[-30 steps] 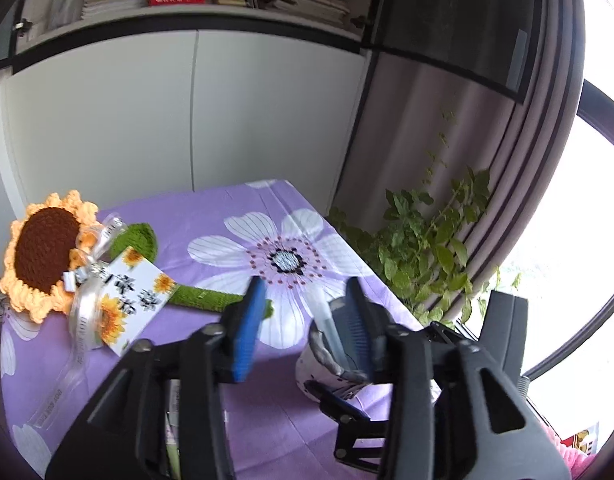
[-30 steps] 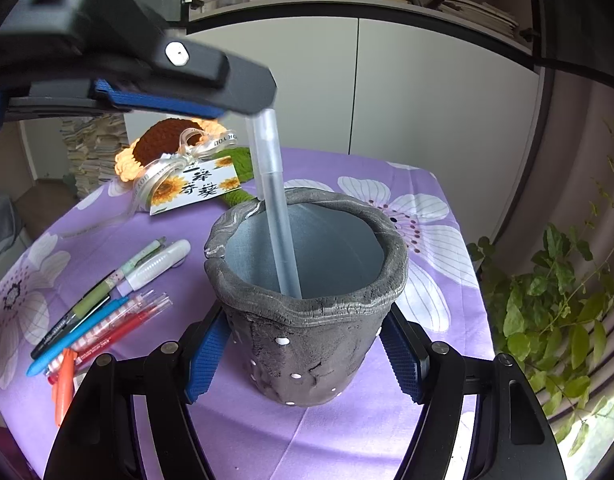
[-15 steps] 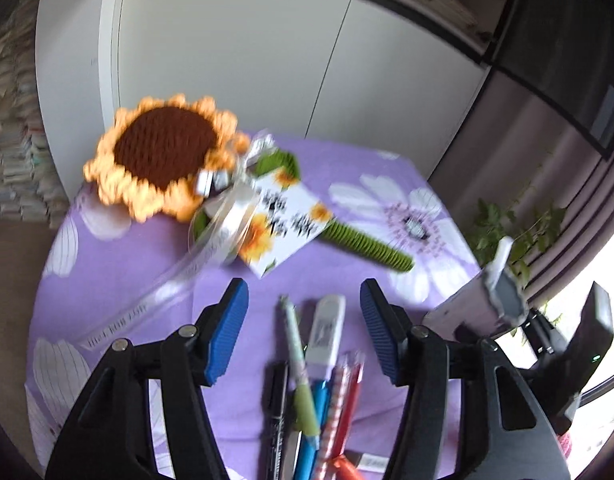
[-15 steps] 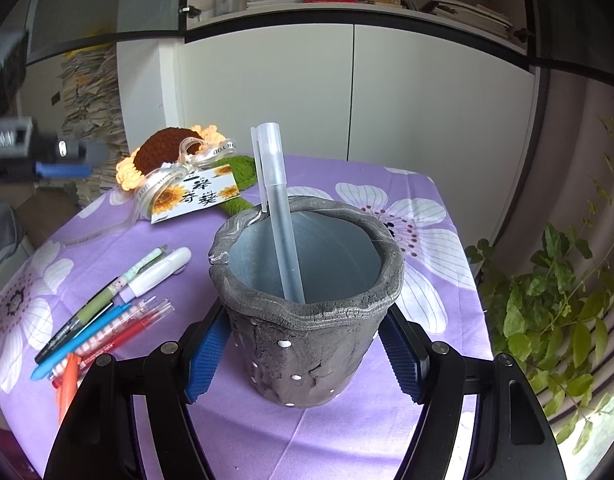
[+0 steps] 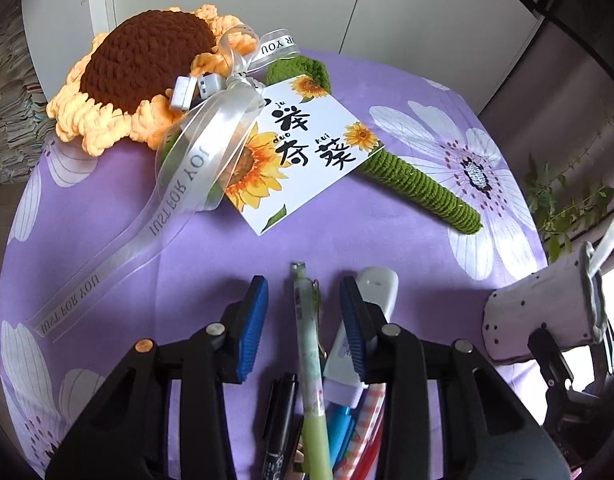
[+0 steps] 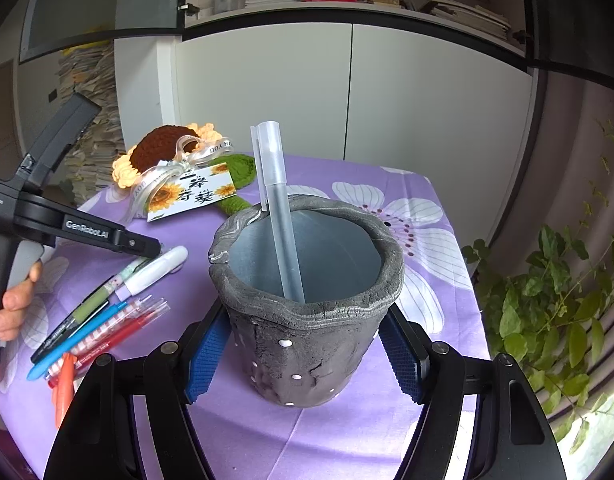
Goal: Organize stationery
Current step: 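Grasp the green highlighter pen with the left gripper and lift it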
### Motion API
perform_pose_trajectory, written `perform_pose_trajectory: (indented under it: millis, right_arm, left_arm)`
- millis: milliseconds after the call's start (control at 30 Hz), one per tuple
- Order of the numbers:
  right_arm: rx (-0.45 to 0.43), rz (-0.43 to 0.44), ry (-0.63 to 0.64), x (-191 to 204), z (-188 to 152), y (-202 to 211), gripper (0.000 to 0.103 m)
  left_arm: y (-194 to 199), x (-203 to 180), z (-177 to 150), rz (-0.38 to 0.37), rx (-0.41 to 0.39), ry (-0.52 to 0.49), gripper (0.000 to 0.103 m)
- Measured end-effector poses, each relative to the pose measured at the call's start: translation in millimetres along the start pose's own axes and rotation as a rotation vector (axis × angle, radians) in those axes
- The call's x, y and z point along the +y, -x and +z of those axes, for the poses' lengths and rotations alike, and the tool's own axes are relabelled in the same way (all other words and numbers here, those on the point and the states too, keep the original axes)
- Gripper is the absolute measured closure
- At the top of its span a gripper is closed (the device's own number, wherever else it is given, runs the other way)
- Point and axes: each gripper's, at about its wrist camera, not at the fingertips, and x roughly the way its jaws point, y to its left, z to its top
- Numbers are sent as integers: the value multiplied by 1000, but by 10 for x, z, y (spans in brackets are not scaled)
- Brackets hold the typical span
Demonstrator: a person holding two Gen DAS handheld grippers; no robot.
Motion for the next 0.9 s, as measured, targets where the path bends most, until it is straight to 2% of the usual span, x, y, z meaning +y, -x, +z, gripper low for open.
perform_pose_trajectory:
  millis: [100, 200, 400, 700, 900]
  right_arm:
    - [2, 3, -1, -7, -3, -2, 30]
    - [-1, 1, -3, -8, -2, -3, 30]
    - [0, 1, -7, -14, 0, -11, 30]
    - [1, -7, -4, -10, -6, -3, 30]
    - [6, -9, -2, -5, -3, -14, 30]
  left_arm:
    - [-71, -67, 45, 28, 17, -12, 74]
    - [-103, -92, 45, 29, 27, -27, 91]
    - [80, -7, 40, -23, -22, 15, 91]
    - [850, 51, -50, -103, -177, 18, 91]
    - [1290, -140, -62, -170, -271, -28, 92]
